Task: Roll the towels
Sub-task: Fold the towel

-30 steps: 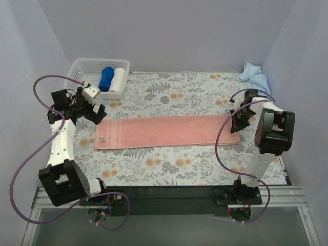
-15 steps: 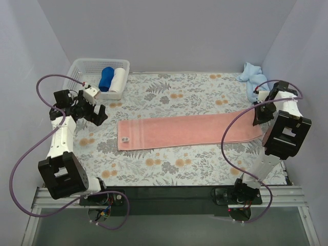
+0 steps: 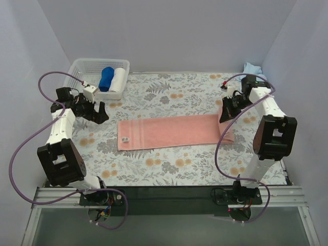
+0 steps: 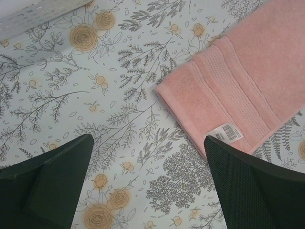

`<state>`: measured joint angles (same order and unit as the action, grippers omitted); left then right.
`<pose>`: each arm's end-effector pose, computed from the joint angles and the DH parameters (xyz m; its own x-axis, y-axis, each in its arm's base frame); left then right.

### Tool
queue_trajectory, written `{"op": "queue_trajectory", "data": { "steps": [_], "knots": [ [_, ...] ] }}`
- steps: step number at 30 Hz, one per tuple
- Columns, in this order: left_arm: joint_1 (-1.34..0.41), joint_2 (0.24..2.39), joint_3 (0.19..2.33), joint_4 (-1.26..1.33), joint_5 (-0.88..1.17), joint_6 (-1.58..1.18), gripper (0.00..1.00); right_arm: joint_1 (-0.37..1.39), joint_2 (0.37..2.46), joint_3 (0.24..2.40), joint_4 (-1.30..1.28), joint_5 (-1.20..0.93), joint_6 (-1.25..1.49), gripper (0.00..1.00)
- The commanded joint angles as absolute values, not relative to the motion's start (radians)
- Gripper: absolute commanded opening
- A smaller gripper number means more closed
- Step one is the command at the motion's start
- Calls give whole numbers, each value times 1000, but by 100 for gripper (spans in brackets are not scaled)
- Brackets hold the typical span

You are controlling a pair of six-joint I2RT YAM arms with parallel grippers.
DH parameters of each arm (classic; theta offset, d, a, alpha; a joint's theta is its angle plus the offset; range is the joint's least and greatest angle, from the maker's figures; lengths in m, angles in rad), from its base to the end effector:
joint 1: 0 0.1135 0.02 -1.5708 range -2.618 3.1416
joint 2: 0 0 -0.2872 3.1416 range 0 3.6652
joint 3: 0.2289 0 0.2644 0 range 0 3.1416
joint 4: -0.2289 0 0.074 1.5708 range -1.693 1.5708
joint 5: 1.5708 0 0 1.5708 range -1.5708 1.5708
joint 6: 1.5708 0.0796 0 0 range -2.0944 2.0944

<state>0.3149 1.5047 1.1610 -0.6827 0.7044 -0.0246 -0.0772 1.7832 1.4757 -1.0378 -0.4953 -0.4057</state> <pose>0.3330 0.0543 0.2546 -0.8152 -0.2852 -0.5041 0.0629 0.8216 -0.5665 0.3781 0.0087 0.2331 -0.8779 -0.2804 -0.3883 -0.4185 0.8432 0.3374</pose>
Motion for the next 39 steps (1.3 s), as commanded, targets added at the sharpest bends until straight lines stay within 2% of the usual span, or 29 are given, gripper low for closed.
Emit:
{"op": "queue_trajectory", "data": {
  "steps": [1,15,35,36,37,39],
  "knots": [
    [318,1479,1178,-681,698,-66,98,-20,1816,1471,-1043,-620,-339,1],
    [316,1468,1152,-667,657,-58,98,212,1922,1462,-868,-635,-199,1],
    [318,1468,1127,-655,647,-43,98,287,2037,1520,-839,-624,-160,1],
    [318,1465,1124,-657,650,-34,98,285,2043,1523,-839,-627,-160,4],
    [316,1460,1120,-660,656,-25,98,285,2045,1529,-839,-629,-161,14],
    [310,1448,1120,-673,669,21,98,285,2046,1535,-844,-640,-164,25]
  ]
}}
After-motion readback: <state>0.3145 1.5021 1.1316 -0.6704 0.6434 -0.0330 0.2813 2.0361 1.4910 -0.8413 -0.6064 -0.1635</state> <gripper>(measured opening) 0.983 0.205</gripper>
